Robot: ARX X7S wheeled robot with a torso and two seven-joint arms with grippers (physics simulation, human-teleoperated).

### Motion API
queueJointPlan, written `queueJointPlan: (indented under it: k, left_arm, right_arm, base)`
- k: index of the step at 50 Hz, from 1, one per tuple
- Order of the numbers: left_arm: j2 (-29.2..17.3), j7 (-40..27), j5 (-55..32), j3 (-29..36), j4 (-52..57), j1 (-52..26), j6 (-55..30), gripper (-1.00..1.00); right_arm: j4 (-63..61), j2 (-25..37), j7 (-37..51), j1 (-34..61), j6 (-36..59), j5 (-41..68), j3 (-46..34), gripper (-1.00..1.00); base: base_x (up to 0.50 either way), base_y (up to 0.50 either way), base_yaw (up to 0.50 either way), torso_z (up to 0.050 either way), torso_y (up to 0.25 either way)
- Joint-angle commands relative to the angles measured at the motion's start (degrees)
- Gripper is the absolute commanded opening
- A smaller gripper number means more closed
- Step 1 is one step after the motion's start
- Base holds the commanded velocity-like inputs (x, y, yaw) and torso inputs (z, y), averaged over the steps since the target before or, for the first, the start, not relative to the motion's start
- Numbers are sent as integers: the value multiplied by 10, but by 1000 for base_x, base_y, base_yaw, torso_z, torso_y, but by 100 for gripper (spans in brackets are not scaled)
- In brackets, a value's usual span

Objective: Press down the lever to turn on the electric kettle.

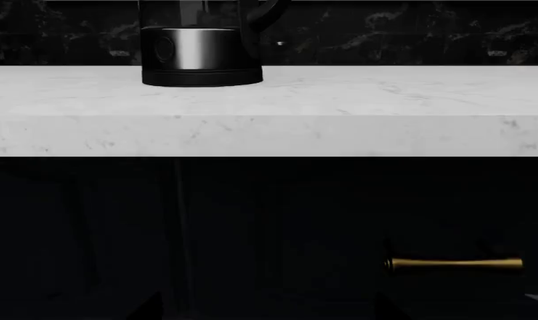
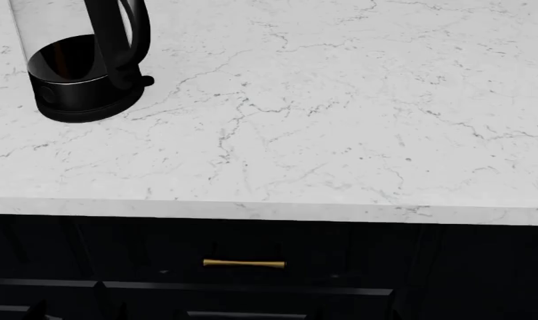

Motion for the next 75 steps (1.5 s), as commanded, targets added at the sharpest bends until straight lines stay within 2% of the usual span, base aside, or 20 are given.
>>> queueJointPlan:
  k: [1,18,36,55,67,68,70,72,75]
  left_arm:
    - [-7,-8,-7,8,-2,-1,1,100]
    - [-33,-36,-29,41,-4,-2,2,100]
    - [-49,-40,-48,60,-6,-7,-19,100]
    - [-59,-50,-60,77,-6,-3,1,100]
    - [-68,-65,-56,87,1,-5,-14,100]
    - [-79,-55,-82,83,65,-16,-89,100]
    - [-86,-61,-77,85,107,-13,-107,100]
    - [-90,-61,-93,84,145,-30,-170,100]
    - [-97,-65,-92,92,185,-45,-210,100]
  right_arm:
    - [8,8,11,3,-5,8,-11,100]
    - [3,32,55,2,0,24,-30,100]
    - [-21,48,70,-10,-2,28,-53,100]
    - [-21,60,82,-9,-8,42,-63,100]
    - [-34,69,91,-13,-6,48,-69,100]
    - [-72,79,99,6,46,47,-59,100]
    - [-113,88,99,17,99,50,-59,100]
    - [-166,94,84,34,172,83,-57,100]
    - [-202,99,98,49,202,65,-67,100]
  base:
    - [0,0,0,0,0]
    - [0,10,0,0,0]
    - [0,496,0,0,0]
    - [0,500,0,0,0]
    - [0,0,0,33,0]
    - [0,0,0,50,0]
    - [0,0,0,22,0]
    - [0,0,0,0,0]
    - [0,0,0,0,0]
